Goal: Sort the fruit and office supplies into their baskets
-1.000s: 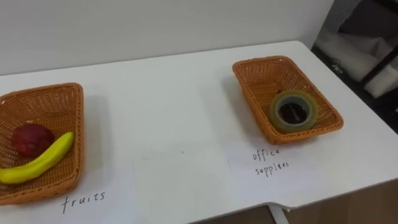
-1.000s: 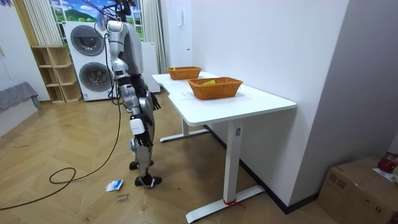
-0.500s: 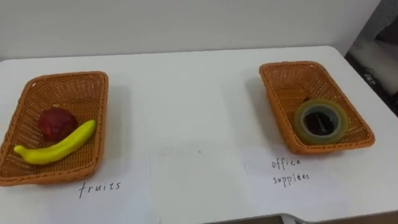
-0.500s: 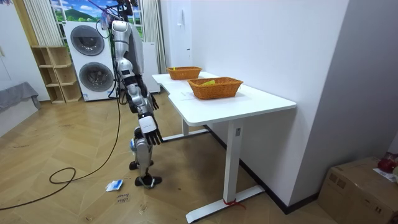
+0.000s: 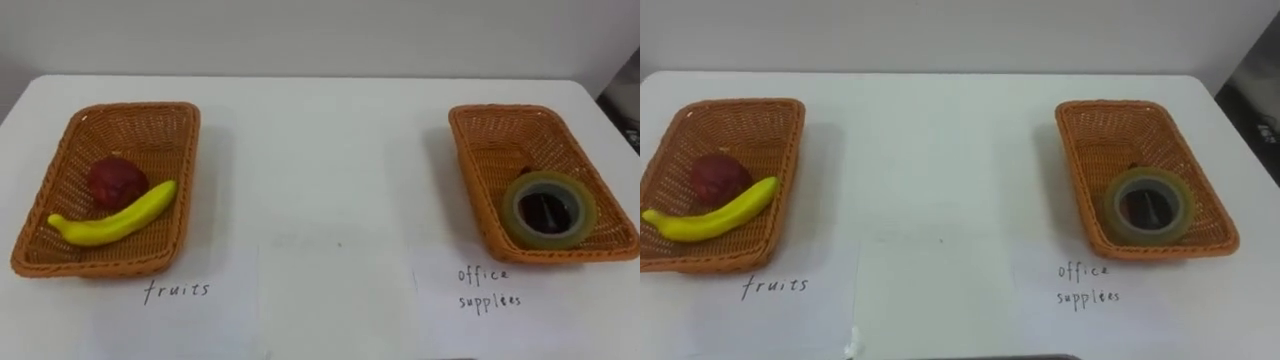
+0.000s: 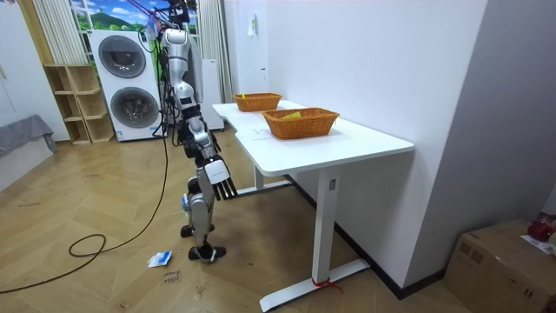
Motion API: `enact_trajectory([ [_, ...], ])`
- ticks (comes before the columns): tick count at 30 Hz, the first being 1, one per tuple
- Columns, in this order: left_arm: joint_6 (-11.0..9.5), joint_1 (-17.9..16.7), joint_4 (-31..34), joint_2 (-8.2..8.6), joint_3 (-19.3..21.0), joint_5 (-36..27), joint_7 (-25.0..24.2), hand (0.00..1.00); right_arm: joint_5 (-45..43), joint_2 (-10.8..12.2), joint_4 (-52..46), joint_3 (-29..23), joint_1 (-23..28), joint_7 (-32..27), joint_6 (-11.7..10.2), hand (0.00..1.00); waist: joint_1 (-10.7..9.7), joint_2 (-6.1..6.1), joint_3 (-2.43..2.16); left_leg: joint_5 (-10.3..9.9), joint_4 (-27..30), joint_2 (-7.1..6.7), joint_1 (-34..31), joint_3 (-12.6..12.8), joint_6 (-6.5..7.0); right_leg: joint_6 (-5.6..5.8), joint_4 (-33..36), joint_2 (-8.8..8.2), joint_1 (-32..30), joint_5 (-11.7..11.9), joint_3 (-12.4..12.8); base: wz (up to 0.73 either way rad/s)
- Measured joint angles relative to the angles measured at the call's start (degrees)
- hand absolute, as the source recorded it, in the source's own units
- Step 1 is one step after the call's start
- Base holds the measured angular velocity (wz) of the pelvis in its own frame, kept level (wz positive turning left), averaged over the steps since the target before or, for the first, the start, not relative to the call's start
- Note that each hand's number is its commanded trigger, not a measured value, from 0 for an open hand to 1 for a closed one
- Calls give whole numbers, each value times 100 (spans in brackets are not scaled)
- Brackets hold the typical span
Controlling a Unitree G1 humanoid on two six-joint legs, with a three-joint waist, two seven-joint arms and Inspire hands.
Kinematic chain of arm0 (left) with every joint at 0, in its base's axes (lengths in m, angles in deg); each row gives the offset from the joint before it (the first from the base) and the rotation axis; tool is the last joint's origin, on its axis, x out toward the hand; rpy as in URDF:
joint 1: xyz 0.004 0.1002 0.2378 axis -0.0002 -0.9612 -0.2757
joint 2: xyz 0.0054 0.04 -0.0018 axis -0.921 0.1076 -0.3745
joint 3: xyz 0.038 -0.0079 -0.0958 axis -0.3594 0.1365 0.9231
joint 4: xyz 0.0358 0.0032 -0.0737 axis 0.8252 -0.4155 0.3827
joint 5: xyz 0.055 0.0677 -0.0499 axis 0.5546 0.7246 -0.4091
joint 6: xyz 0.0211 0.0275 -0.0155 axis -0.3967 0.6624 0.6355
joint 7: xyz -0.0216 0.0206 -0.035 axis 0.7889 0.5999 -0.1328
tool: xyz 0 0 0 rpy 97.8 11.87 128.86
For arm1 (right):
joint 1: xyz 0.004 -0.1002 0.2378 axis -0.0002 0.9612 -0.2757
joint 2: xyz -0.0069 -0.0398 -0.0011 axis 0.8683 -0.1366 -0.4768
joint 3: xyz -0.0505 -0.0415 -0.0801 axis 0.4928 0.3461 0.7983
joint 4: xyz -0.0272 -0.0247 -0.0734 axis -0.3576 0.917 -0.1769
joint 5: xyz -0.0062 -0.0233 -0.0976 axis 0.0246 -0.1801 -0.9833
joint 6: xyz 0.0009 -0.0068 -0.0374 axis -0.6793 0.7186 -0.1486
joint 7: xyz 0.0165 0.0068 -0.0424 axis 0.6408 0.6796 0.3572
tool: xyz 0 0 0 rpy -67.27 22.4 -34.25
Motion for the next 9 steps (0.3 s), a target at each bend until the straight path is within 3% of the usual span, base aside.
enact_trajectory([
  [9,0,3,0,-23,11,0,8,0,-1,40,5,11,0,-62,4,0,7,-57,-4,0,9,-2,4,-15,0,5,-3,-3,12,-4,-16,2],
])
